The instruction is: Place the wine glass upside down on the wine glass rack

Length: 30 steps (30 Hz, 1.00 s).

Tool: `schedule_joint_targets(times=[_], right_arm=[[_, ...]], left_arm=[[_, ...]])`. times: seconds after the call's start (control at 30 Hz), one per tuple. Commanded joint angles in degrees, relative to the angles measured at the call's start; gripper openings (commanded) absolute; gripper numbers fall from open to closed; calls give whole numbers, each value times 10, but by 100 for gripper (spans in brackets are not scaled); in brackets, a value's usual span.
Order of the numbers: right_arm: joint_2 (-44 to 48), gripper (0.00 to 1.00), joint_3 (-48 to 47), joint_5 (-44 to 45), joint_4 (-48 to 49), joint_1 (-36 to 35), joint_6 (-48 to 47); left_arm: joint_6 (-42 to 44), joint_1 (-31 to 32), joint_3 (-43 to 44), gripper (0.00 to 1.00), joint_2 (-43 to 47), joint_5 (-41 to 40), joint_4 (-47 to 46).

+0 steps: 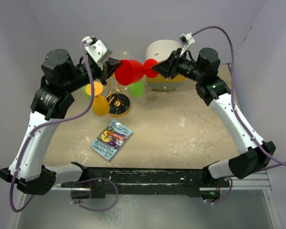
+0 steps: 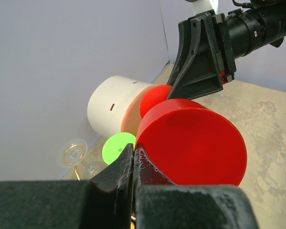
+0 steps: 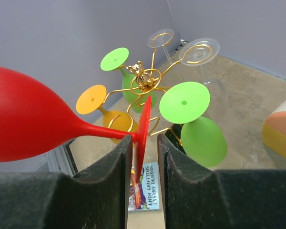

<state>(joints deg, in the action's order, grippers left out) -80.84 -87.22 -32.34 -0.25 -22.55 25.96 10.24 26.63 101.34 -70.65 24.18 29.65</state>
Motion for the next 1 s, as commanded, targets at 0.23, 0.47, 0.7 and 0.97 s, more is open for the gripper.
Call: schedule_joint_targets(times=[0.23,0.47,0.7,0.97], right_arm=[[7,25,-19,-18,28,-2,11],[-10,21,-21,-32,37,-2,25],[5,0,-20,-12,18,-1,12],[37,0,-29,69,-29,11,-83]], left_arm=[[19,-1,-5,0,8,-10,-29],[16,-1,-6,0,6,-3,-31],[17,-1,-13,0,11,-10,-30],[55,-2,-31,50,46,-22,1]])
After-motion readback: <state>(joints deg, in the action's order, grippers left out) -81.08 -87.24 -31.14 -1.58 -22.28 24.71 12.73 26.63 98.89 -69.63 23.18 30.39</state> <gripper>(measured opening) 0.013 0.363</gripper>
